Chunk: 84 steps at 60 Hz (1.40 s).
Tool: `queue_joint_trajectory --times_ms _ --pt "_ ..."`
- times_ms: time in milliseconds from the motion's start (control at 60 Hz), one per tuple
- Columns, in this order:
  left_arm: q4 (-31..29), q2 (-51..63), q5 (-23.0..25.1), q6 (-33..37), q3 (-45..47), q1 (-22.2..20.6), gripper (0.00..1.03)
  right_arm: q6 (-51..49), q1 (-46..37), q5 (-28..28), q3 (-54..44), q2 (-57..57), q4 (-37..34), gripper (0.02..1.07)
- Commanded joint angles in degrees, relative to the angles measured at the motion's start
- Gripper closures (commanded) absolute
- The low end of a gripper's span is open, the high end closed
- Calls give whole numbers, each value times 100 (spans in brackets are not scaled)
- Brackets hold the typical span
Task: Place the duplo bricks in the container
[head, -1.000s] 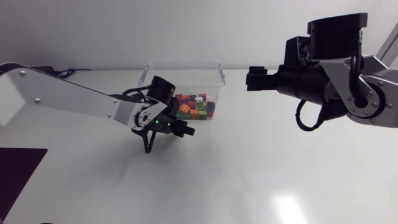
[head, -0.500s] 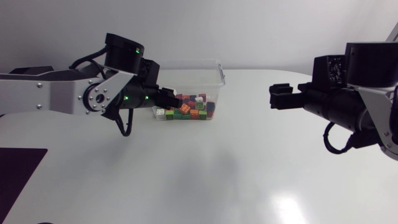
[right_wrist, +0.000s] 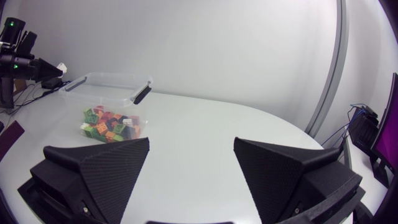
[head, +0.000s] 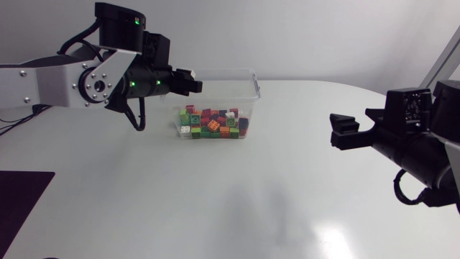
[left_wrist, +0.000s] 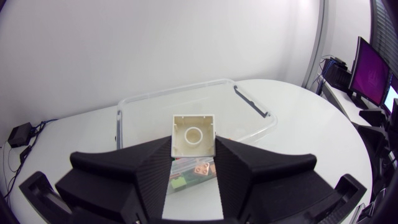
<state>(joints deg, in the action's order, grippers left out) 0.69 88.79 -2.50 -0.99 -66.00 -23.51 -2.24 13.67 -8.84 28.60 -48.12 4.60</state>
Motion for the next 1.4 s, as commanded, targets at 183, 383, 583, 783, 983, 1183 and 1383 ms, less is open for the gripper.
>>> queue_joint_trajectory --times_ms 183,383,583,783,983,1183,1383 --pt "265 516 -49 205 -519 162 75 -479 -409 -39 -759 444 559 9" --pt "415 1079 -75 249 -941 312 75 -646 -655 49 -1111 883 656 9" --pt "625 1606 -189 337 -1275 400 73 -795 -752 49 -1313 1261 612 9" --pt "529 2010 -347 363 -1583 417 13 -866 -945 128 -1524 1577 515 9" --pt "599 1738 -356 504 -1337 487 5 -910 -972 128 -1594 1859 384 9" --pt "625 973 -391 715 -739 725 5 -910 -1024 128 -1735 2193 366 9" --pt "968 6 -391 847 280 1006 5 -962 -1060 128 -1902 2606 269 9"
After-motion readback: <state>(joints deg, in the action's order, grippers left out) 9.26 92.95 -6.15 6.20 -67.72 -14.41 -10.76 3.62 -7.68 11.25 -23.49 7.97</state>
